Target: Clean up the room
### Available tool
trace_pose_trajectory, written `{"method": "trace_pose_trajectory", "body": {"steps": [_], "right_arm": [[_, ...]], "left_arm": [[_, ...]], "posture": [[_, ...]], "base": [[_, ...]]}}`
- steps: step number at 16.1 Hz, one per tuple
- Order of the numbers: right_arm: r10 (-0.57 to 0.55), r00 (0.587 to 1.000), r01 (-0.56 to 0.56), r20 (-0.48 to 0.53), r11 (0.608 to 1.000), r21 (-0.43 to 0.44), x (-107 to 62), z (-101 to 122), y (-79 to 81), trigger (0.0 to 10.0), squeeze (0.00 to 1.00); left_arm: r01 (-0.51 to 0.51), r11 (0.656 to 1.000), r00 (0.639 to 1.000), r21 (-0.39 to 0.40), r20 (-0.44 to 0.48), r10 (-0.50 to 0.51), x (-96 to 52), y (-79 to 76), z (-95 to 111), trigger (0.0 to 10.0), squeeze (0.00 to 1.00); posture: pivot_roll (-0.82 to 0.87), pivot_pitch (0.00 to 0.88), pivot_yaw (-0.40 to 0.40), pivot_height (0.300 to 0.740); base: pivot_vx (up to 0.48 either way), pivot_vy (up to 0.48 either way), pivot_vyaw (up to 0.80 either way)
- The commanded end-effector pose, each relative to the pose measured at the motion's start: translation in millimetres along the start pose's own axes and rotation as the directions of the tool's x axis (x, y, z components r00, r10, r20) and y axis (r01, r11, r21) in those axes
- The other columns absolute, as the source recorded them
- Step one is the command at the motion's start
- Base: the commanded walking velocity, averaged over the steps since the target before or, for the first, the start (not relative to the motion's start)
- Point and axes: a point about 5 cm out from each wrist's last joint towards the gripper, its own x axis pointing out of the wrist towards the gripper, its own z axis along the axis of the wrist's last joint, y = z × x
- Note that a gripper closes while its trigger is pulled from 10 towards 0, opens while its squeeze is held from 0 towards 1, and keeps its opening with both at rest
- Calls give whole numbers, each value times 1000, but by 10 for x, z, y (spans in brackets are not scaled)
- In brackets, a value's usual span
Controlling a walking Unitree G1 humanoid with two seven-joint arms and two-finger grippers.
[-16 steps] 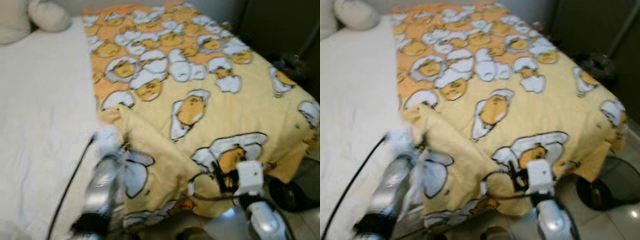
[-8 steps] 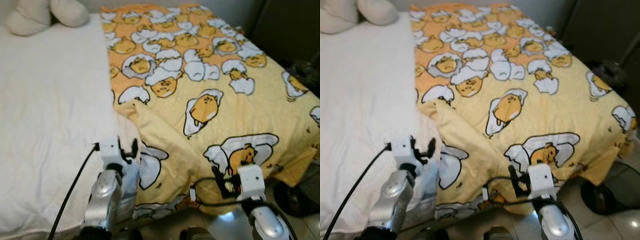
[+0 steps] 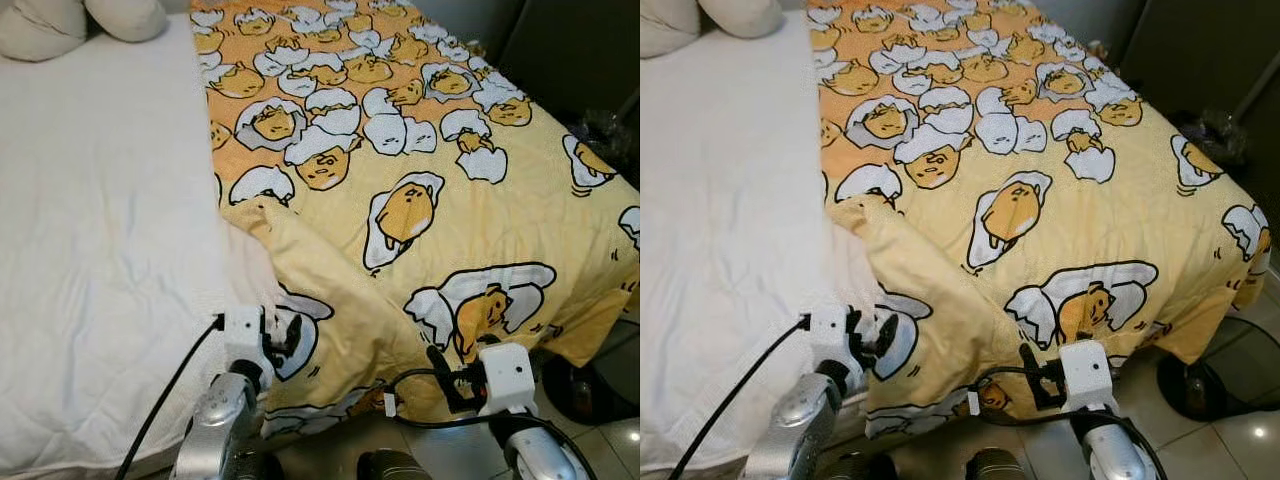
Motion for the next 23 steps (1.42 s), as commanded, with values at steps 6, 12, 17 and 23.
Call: {"method": "trace_pose_trajectory", "body": {"steps": [6, 12, 17, 23], "right_arm": [[10, 1000, -10, -8, 1000, -11, -38, 14, -16, 10000, 0], [13, 1000, -13, -17, 1000, -24, -58, 7, -49, 10000, 0], [16, 1000, -16, 5, 1000, -23, 42, 52, -22, 10000, 0], [13, 1000, -14, -3, 1000, -25, 53, 32, -21, 10000, 0]], "left_arm": [[-3, 998, 999, 64, -49, 6, 75, -79, -162, 10000, 0], [-6, 1000, 994, -8, -107, 5, 181, -135, -266, 10000, 0], [-55, 998, 984, 34, -169, 60, 314, -25, -263, 0, 0], [-26, 993, 983, 115, -177, 47, 347, 37, -264, 0, 0]], "posture": [[-262, 149, -5, 740], [-271, 148, -14, 740], [-269, 117, -9, 740], [-274, 118, -6, 740]], "base": [[0, 0, 0], [0, 0, 0], [0, 0, 0], [0, 0, 0]]}}
